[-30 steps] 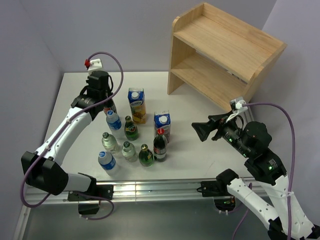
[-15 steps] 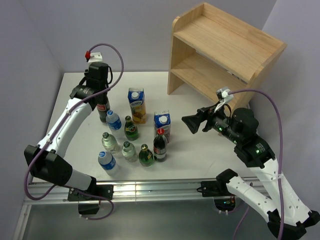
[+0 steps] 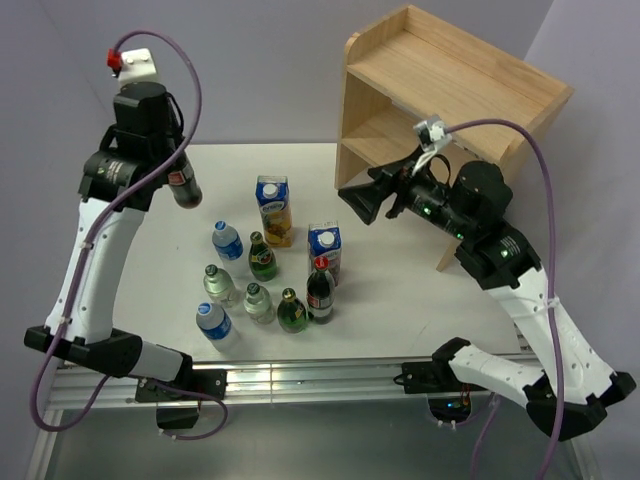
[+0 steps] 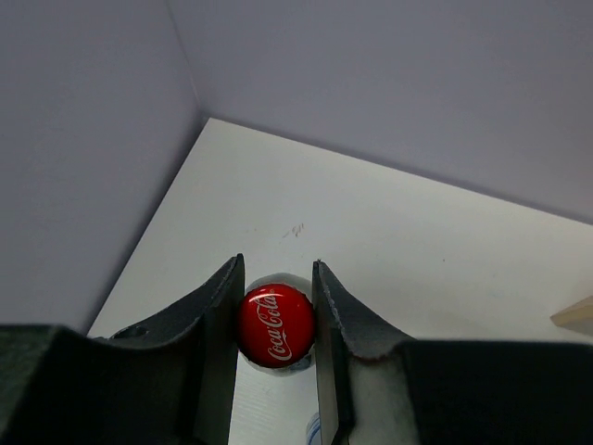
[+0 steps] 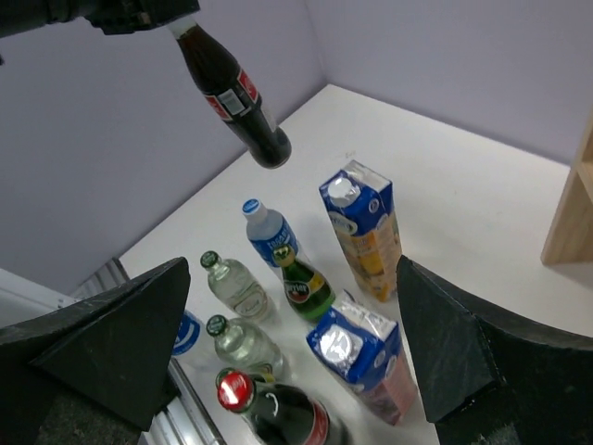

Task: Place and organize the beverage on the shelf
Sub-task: Pick up the drink from the center of the board, then place the drink on the shelf.

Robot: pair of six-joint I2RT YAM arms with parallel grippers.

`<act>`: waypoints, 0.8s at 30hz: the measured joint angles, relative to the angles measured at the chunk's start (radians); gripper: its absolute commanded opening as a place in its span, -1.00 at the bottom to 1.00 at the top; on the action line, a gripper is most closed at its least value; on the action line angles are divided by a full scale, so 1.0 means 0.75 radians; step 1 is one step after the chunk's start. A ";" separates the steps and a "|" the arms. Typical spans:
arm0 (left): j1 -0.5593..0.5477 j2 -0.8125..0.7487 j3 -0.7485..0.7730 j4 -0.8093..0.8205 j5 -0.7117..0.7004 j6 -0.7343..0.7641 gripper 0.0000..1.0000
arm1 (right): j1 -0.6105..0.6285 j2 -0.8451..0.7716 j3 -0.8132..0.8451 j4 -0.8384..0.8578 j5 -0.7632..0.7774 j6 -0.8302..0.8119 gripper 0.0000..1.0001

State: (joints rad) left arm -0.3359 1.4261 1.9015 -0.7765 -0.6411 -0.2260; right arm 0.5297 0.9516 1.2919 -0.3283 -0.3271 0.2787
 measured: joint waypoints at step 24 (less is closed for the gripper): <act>-0.009 -0.552 0.234 -0.375 0.548 0.030 -1.00 | 0.847 0.762 0.677 0.003 0.239 -0.298 0.95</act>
State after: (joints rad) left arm -0.3428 1.0122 2.0773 -1.0576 -0.2302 -0.2039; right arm 1.1648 1.5234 1.7996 -0.3260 -0.1478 0.0551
